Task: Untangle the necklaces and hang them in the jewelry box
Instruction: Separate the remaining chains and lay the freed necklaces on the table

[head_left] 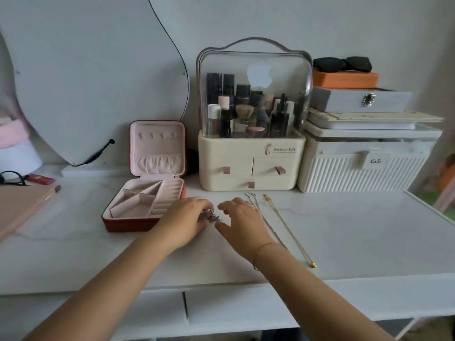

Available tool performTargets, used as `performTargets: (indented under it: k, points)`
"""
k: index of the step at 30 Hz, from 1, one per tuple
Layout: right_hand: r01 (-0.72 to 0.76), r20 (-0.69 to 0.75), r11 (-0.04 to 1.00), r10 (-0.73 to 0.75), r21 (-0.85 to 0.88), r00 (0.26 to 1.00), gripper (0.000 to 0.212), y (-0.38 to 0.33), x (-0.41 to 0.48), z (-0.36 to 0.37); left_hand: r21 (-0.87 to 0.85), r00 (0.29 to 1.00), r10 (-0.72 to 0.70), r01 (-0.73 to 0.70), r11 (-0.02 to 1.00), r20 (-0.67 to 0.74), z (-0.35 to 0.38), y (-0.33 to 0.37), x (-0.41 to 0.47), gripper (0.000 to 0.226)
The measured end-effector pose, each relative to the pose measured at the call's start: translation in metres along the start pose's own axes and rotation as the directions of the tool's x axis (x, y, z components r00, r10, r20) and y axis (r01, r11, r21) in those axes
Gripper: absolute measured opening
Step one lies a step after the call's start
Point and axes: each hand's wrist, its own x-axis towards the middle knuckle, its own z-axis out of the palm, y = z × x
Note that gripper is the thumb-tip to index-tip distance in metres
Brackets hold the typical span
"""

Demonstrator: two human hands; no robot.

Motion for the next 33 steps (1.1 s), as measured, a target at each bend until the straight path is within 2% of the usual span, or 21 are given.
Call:
performTargets:
  k: [3,6,11,17,20,22,26,28,30,31,33]
  points:
    - [-0.084,0.074,0.993,0.078,0.088,0.994,0.039,-0.002,0.031,0.005,-0.001,0.996,-0.086,0.086,0.996,0.011,0.001,0.003,0.003,0.050]
    - [-0.151,0.161,0.979,0.129,0.134,0.978,0.035,-0.001,0.049,0.008,-0.019,0.991,-0.128,0.129,0.992,0.025,0.001,0.003,0.004,0.057]
    - [-0.077,0.214,0.993,0.056,0.091,0.975,0.020,-0.002,0.056,-0.002,-0.016,0.995,-0.101,0.101,0.995,0.001,0.000,0.004,0.001,0.055]
    - [-0.015,0.221,0.998,0.000,0.065,0.975,0.019,-0.003,0.055,-0.008,0.044,0.995,-0.098,0.098,0.994,0.002,-0.001,0.008,0.003,0.044]
    - [-0.061,0.148,0.973,0.028,0.224,0.989,0.004,0.008,0.053,-0.005,0.123,0.994,-0.108,0.108,0.987,-0.005,-0.001,0.014,0.004,0.032]
    - [-0.084,0.112,0.942,0.050,0.325,0.992,0.012,0.017,0.054,-0.006,0.148,0.994,-0.112,0.113,0.983,-0.018,0.000,0.017,0.005,0.019]
    - [-0.086,0.219,0.880,-0.021,0.467,0.976,0.009,0.026,0.049,-0.026,0.158,0.996,-0.092,0.089,0.983,0.011,0.004,0.020,0.007,0.015]
    - [-0.081,0.263,0.872,-0.057,0.483,0.963,0.009,0.030,0.046,-0.037,0.081,0.995,-0.089,0.085,0.993,0.048,0.004,0.018,0.008,0.012]
    - [-0.079,0.283,0.868,-0.072,0.489,0.957,0.006,0.035,0.044,-0.047,-0.159,0.985,-0.160,0.168,0.973,0.064,0.001,0.015,0.009,0.007]
    - [-0.082,0.289,0.866,-0.073,0.493,0.955,0.006,0.037,0.044,-0.051,-0.314,0.976,-0.202,0.215,0.925,0.075,-0.002,0.015,0.011,0.007]
    - [-0.083,0.300,0.861,-0.083,0.501,0.950,0.013,0.040,0.047,-0.059,-0.617,0.963,-0.256,0.252,0.745,0.084,-0.008,0.016,0.017,0.008]
